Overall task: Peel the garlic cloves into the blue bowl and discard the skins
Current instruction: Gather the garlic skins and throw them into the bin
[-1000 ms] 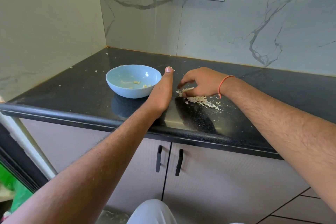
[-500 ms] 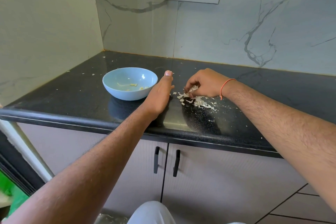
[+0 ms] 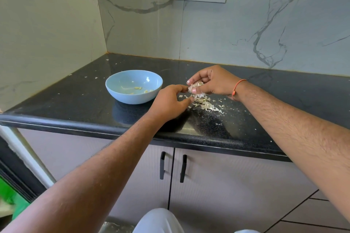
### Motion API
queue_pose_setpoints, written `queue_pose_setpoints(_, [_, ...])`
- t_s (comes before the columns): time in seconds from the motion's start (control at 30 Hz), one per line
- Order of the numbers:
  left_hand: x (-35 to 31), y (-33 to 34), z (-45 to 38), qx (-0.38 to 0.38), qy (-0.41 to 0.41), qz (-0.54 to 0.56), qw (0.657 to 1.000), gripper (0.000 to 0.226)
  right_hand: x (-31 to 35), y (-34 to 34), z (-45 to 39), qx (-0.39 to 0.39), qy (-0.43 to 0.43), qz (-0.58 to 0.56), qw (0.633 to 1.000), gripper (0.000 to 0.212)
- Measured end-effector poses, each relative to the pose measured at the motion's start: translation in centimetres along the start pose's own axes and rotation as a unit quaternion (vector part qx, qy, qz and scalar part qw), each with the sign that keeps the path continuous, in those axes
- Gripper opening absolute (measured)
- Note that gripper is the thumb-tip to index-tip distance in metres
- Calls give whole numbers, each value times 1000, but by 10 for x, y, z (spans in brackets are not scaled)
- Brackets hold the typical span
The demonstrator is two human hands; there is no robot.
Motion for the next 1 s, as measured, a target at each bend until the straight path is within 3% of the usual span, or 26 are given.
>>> queue_pose_setpoints(0.43, [11,0,-3,-16,-50,71,996,11,-11,6,4,-38,37,-118,992,38])
queue_pose_setpoints(0.67, [10,1,-3,-13,-54,63,996,11,-19,-4,7,-65,47,-129,988,34])
queue_pose_setpoints(0.8, [10,0,-2,-19,-63,68,996,14,-12,-15,8,-104,16,26,994,22])
queue_pose_setpoints(0.9, [9,-2,-1,-27,-69,75,994,14,-4,-9,8,-72,-2,188,979,12])
queue_pose_setpoints(1.0, [6,-3,1,-32,-65,87,994,13,1,-1,9,-49,-17,282,958,21])
Point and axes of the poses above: each hand's wrist, its own z-axis away from the middle knuckle, its own y-axis out of the palm, x = y × z, the point moved 7 cm from there along -z, towards the middle knuckle, and after that the axes turned 5 degrees about -z, right-handed, at the moved point
